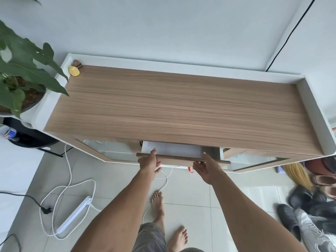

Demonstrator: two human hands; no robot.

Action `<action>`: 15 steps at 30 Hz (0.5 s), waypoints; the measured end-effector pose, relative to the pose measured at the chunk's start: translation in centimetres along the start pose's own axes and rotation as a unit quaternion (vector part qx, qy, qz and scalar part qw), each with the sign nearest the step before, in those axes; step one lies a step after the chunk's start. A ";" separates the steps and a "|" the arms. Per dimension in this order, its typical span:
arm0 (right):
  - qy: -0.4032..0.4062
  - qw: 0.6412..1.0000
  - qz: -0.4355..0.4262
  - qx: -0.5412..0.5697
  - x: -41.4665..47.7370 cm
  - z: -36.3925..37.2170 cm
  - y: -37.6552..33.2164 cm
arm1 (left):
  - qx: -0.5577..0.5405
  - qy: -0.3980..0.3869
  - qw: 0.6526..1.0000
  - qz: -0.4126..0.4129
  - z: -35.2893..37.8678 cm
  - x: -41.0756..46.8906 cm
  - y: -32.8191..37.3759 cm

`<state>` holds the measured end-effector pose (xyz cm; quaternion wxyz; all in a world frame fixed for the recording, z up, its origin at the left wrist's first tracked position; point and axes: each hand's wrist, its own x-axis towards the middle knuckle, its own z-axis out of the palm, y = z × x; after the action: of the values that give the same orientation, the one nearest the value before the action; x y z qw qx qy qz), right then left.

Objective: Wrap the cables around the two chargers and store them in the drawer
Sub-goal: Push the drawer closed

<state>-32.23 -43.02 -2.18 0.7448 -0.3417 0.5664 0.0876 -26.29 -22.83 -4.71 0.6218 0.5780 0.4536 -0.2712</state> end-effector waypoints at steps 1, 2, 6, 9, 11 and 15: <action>0.001 1.000 -0.002 0.000 0.1 0.4 -0.3 | 0.002 -0.001 1.000 0.001 0.2 0.2 0.4; 0.001 1.000 -0.003 -0.002 0.3 0.7 -0.6 | 0.004 -0.002 1.000 0.002 0.4 0.5 0.8; 0.018 1.000 -0.012 -0.017 1.3 2.0 -1.6 | 0.010 -0.004 1.000 0.001 1.2 1.3 2.5; 0.029 0.999 -0.020 -0.026 2.2 3.2 -2.4 | 0.014 -0.002 1.000 -0.003 1.9 1.7 3.8; 0.036 0.998 -0.026 -0.033 2.6 4.0 -2.9 | 0.013 0.001 1.000 -0.005 2.4 2.2 4.5; 0.066 0.996 -0.036 -0.055 3.7 4.7 -3.7 | 0.010 0.008 1.000 -0.004 3.0 2.8 5.5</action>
<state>-25.39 -43.85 -3.41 0.6885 -0.4075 0.5958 0.0696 -19.51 -24.17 -4.82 0.6112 0.5847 0.4578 -0.2738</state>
